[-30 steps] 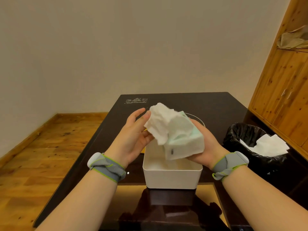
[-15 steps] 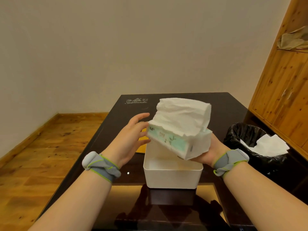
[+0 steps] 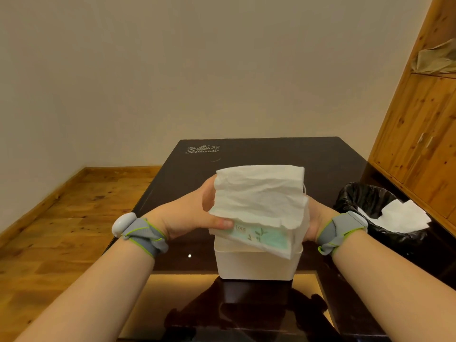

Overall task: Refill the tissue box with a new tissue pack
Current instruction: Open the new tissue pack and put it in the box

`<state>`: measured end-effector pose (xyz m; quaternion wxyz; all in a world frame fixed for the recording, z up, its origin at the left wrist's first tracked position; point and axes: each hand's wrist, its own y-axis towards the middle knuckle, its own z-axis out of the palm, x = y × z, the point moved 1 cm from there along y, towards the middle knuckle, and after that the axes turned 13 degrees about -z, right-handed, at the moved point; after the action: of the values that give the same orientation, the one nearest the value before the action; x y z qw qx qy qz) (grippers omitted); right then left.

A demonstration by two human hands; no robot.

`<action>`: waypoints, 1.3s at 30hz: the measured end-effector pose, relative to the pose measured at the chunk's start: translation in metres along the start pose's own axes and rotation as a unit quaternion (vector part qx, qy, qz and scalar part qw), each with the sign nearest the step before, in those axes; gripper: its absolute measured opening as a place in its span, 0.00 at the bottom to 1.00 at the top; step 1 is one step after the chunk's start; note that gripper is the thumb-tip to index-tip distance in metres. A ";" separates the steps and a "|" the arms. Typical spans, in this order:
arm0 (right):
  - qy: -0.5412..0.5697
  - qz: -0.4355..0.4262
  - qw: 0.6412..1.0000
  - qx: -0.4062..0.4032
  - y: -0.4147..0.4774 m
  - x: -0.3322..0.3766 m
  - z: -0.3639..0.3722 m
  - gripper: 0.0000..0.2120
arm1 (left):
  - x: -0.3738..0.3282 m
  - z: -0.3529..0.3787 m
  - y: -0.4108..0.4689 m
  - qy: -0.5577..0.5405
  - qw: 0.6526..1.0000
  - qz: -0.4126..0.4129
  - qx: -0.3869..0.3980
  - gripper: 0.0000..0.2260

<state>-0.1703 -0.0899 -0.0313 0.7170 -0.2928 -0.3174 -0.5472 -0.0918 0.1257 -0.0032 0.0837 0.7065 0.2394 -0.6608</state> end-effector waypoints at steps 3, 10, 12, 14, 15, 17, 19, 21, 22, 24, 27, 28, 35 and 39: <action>0.010 0.004 1.000 0.002 -0.001 0.003 0.005 0.20 | 0.004 0.000 0.005 0.022 0.999 -0.025 0.012 0.38; -0.033 -0.001 0.999 0.004 -0.002 0.020 0.005 0.22 | 0.005 -0.005 0.009 0.086 0.993 -0.008 -0.083 0.33; -0.049 -0.004 0.999 -0.003 -0.007 0.029 0.000 0.27 | 0.005 -0.009 0.011 0.103 0.987 -0.003 -0.122 0.34; -0.084 -0.016 0.996 -0.011 -0.014 0.033 -0.005 0.31 | 0.005 -0.011 0.013 0.125 0.982 -0.008 -0.141 0.34; -0.111 -0.029 0.993 -0.017 -0.018 0.035 -0.007 0.32 | 0.005 -0.011 0.014 0.137 0.979 -0.013 -0.148 0.33; -0.185 -0.061 0.981 -0.014 -0.027 0.037 -0.009 0.33 | 0.006 -0.013 0.015 0.159 0.973 -0.026 -0.165 0.30; -0.243 -0.079 0.967 0.011 -0.034 0.037 -0.011 0.37 | 0.007 -0.014 0.015 0.175 0.968 -0.040 -0.174 0.29; -0.312 -0.067 0.947 0.021 -0.038 0.035 -0.010 0.41 | 0.008 -0.013 0.015 0.194 0.964 -0.053 -0.175 0.30; -0.352 -0.059 0.934 0.013 -0.040 0.032 -0.009 0.43 | 0.008 -0.012 0.015 0.204 0.962 -0.060 -0.171 0.31; -0.418 -0.050 0.907 -0.007 -0.040 0.029 -0.008 0.45 | 0.010 -0.009 0.016 0.216 0.961 -0.067 -0.160 0.32; -0.486 -0.056 0.872 -0.025 -0.040 0.024 -0.006 0.47 | 0.012 -0.005 0.017 0.235 0.958 -0.068 -0.147 0.33; -0.514 -0.064 0.855 -0.030 -0.038 0.023 -0.005 0.48 | 0.012 -0.005 0.017 0.241 0.957 -0.067 -0.147 0.33; -0.572 -0.117 0.810 -0.063 -0.034 0.021 -0.001 0.45 | 0.011 0.001 0.013 0.278 0.943 -0.025 -0.182 0.33; -0.555 -0.126 0.819 -0.072 -0.034 0.017 -0.002 0.44 | 0.011 0.005 0.007 0.297 0.913 -0.006 -0.278 0.45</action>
<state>-0.1993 -0.1091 -0.0169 0.3216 -0.5553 -0.6550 -0.3990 -0.0926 0.1199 -0.0154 0.1985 0.8168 0.4314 -0.3276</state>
